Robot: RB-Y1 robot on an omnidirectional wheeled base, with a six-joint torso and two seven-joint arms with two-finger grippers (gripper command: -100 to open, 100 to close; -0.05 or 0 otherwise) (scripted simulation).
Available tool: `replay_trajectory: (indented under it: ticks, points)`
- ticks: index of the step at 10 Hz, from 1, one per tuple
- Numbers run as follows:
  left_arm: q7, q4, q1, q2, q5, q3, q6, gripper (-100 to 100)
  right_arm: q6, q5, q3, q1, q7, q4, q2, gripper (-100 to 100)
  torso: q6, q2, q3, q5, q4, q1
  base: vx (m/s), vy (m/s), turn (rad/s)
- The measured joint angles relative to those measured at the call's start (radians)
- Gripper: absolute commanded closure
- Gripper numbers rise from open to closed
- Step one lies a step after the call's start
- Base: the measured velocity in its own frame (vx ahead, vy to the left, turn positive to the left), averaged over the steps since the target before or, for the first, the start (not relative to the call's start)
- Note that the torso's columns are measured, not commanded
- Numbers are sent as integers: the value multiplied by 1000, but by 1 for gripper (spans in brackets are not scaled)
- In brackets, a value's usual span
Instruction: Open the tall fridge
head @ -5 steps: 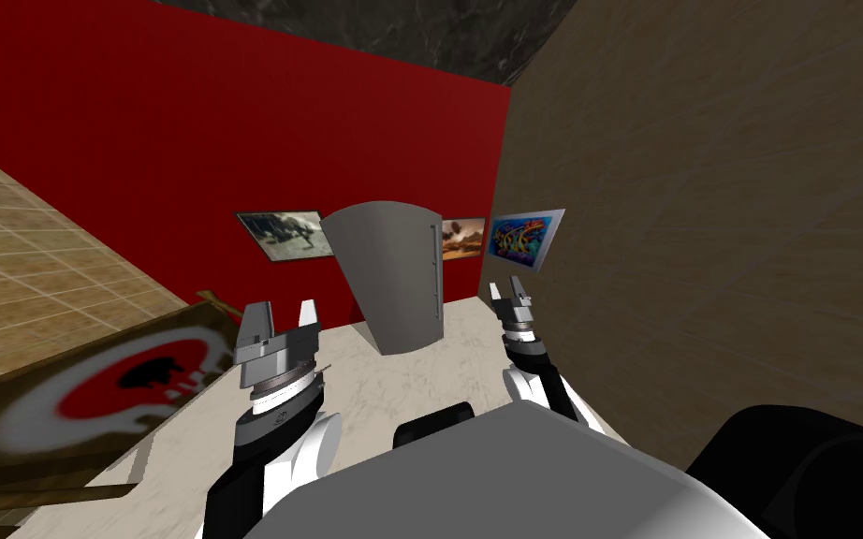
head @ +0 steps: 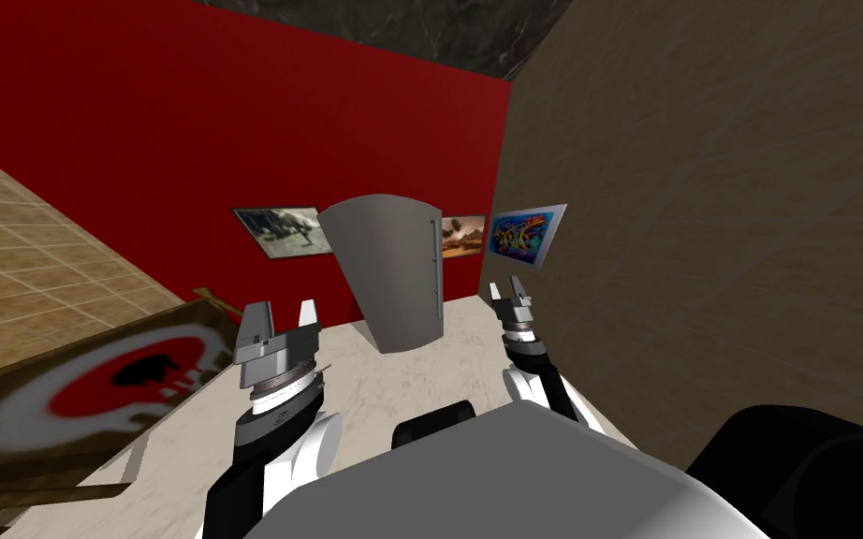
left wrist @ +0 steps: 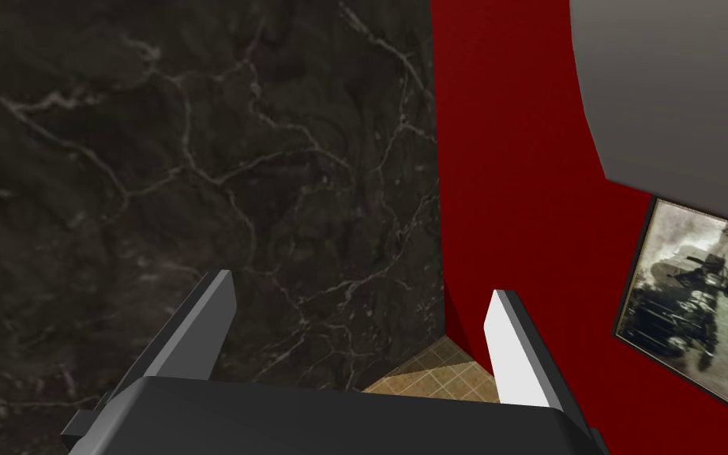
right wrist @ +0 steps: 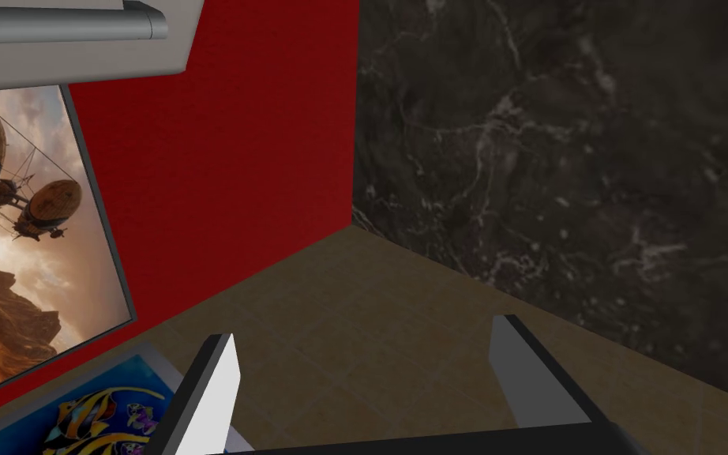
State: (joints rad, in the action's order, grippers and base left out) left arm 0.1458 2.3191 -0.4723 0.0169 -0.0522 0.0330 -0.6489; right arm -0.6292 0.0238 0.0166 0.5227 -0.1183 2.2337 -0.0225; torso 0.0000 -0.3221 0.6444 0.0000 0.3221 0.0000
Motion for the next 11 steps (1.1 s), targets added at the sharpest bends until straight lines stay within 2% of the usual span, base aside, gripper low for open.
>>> replay_trajectory:
  ticks: [4, 5, 6, 8, 11]
  points:
    - [0, 0, 0, 0, 0, 0, 0, 0, 0, 0, 0, 0, 0, 0, 0, 0, 0, -296, 590, 0, 295, 0, 0, 0, 0]
    - [0, 0, 0, 0, 0, 0, 0, -100, 0, 0, 0, 0, 0, 0, 0, 0, 0, -369, 738, 0, 369, 0, 14, -4, 23]
    - [2, -23, 24, 24, 2, 3, 7, -100, 0, 0, 0, 0, 0, 0, 0, 0, 0, -402, 807, 0, 402, 0, 22, -13, 26]
    - [2, -72, 69, 71, 1, 4, 22, -100, 0, 0, 0, 0, 0, 0, 0, 0, 0, -414, 831, 0, 414, 0, 26, -19, 24]
    - [9, -135, 140, 101, 6, 13, 51, -100, 0, 0, 0, 0, 0, 0, 0, 0, 0, -416, 831, 0, 416, 0, 29, -12, 22]
